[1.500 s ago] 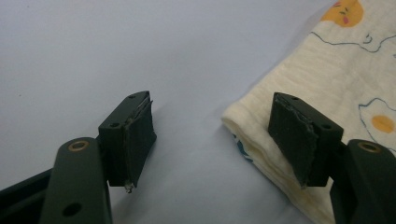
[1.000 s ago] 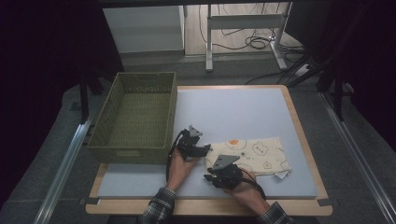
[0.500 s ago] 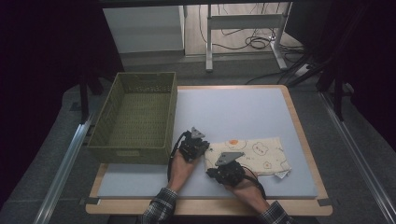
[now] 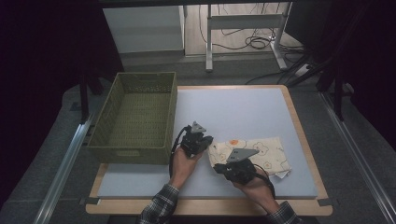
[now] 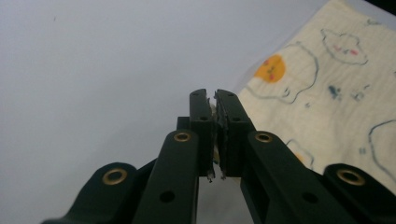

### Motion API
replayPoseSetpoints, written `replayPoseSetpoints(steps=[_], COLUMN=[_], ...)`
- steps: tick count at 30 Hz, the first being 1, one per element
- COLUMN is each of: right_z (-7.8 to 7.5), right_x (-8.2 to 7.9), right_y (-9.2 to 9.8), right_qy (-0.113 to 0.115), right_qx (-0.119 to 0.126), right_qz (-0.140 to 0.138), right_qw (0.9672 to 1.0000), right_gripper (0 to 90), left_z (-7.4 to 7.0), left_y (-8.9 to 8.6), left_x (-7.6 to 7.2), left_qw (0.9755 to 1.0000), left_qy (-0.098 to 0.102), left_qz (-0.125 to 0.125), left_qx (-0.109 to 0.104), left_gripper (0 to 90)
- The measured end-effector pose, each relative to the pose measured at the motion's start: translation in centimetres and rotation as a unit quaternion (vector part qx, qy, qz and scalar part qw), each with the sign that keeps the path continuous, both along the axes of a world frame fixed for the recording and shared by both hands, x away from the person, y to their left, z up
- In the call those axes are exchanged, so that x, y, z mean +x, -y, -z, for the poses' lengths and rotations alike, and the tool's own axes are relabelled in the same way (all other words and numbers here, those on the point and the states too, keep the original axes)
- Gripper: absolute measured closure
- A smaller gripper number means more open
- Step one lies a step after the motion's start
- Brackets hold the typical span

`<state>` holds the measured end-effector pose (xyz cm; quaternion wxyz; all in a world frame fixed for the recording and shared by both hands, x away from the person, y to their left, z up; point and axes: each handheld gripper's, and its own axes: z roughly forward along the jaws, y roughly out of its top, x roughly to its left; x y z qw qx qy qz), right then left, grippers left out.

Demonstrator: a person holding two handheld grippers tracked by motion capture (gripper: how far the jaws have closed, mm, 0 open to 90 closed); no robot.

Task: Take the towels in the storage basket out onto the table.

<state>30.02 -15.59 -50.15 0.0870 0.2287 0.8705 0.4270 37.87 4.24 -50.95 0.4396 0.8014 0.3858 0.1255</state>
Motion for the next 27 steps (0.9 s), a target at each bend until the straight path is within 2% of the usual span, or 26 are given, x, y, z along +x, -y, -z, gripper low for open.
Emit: replayPoseSetpoints(steps=[10,16,27], right_z=[-1.0,-1.1,-1.2], right_x=[-0.1,-0.1,-0.2], right_y=[3.9,6.0,9.3], right_qy=[0.013,0.021,0.021], right_qx=[0.012,0.017,0.027], right_qz=[0.042,0.069,0.101], right_qw=[0.999,0.9973,0.9943], right_gripper=[84.8,84.8,84.8], left_z=[-1.6,-1.8,-1.7], left_y=[3.0,4.9,8.7], left_x=[0.9,1.7,2.9], left_qw=[0.999,0.9979,0.9955], left_qy=[0.025,0.032,0.035], left_qz=[0.037,0.056,0.089], left_qx=[0.001,0.0,0.001], left_gripper=[86.0,86.0,86.0])
